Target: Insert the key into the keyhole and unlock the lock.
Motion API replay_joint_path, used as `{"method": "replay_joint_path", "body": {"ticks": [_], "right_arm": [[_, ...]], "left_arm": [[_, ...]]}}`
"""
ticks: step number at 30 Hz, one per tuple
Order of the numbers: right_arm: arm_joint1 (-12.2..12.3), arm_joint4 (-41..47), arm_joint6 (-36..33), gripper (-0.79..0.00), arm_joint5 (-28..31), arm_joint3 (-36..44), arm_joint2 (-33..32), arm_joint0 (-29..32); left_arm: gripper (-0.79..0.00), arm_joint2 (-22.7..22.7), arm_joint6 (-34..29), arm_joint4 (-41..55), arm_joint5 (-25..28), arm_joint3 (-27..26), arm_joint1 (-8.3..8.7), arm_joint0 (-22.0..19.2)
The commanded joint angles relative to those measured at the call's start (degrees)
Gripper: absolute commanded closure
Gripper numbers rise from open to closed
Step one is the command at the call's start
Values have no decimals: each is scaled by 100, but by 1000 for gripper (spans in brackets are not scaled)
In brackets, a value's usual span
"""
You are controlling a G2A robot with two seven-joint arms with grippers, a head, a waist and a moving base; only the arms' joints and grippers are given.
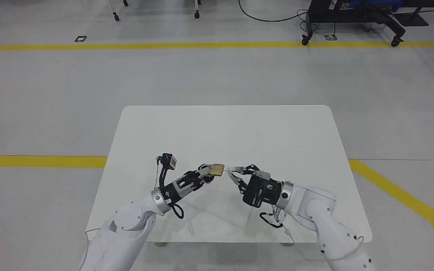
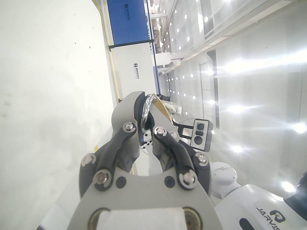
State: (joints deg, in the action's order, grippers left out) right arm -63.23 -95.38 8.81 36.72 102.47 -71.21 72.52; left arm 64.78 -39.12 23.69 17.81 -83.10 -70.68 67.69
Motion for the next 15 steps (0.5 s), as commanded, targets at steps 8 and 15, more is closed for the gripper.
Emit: {"method": "replay_joint_path", "body": {"ticks": [8,15], "right_arm": [[211,-2188,468,-720,-93,872,-234,521],[239,-3399,37,-763,-93,1095,201,402]], "left_arm": [[0,15,-81,58,-119,51,-7,-44],[0,-72,-236,-546,-426,70,20,-136]]}}
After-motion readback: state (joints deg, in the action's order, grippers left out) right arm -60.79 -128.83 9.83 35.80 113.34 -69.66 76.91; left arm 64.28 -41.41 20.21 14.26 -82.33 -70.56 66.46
